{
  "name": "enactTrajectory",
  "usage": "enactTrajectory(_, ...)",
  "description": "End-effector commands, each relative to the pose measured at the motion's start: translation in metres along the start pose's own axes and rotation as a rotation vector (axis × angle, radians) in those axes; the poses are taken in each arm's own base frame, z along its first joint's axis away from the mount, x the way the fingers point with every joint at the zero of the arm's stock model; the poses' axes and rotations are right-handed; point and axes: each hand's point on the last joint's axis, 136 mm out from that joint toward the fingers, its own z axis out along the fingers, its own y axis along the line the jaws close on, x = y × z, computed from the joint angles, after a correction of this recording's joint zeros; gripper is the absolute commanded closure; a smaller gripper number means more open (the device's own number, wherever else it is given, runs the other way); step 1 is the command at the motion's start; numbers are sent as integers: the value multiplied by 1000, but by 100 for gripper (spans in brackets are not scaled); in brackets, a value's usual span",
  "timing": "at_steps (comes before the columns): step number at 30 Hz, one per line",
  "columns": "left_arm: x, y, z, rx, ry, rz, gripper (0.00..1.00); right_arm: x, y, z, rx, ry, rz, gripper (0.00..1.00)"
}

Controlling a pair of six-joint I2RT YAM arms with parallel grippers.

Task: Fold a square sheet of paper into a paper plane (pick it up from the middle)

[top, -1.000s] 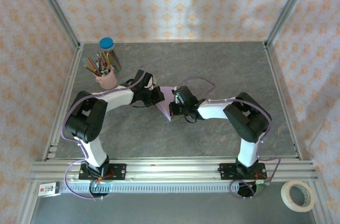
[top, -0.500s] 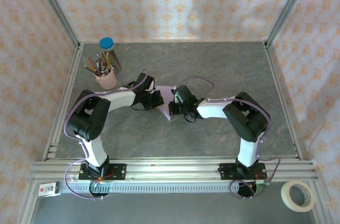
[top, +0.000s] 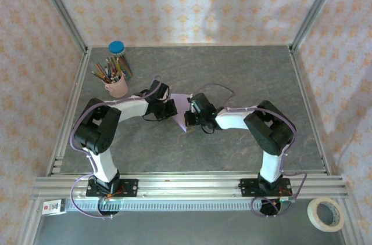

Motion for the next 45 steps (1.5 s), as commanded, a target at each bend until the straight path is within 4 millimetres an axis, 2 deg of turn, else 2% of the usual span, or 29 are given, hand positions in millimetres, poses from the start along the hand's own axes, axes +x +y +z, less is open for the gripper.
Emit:
enactTrajectory(1,11,17,9,-65,24,-7,93,28,-23,8,74,105,8,96)
enactTrajectory(11,13,23,12,-82,27,-14,93,24,-19,8,59,96,13,95)
enactTrajectory(14,14,29,14,-102,29,-20,93,19,-12,5,34,83,10,93)
enactTrajectory(20,16,38,16,-136,31,-34,94,-11,7,-11,2,15,56,80)
enactTrajectory(23,17,39,17,-138,33,-37,94,-24,13,-22,-10,-27,98,68)
enactTrajectory(25,17,39,17,-139,33,-39,94,-25,14,-30,-12,-41,118,59)
enactTrajectory(27,16,39,17,-137,31,-39,94,-22,12,-37,-13,-46,140,50)
enactTrajectory(31,15,36,17,-129,29,-39,94,-10,15,-47,-37,-16,149,44)
enactTrajectory(35,16,36,17,-126,32,-38,94,2,9,-49,21,14,126,37)
enactTrajectory(41,17,36,18,-123,36,-39,94,20,15,-35,65,86,73,38)
enactTrajectory(45,17,37,18,-124,38,-38,94,26,17,-26,83,117,60,43)
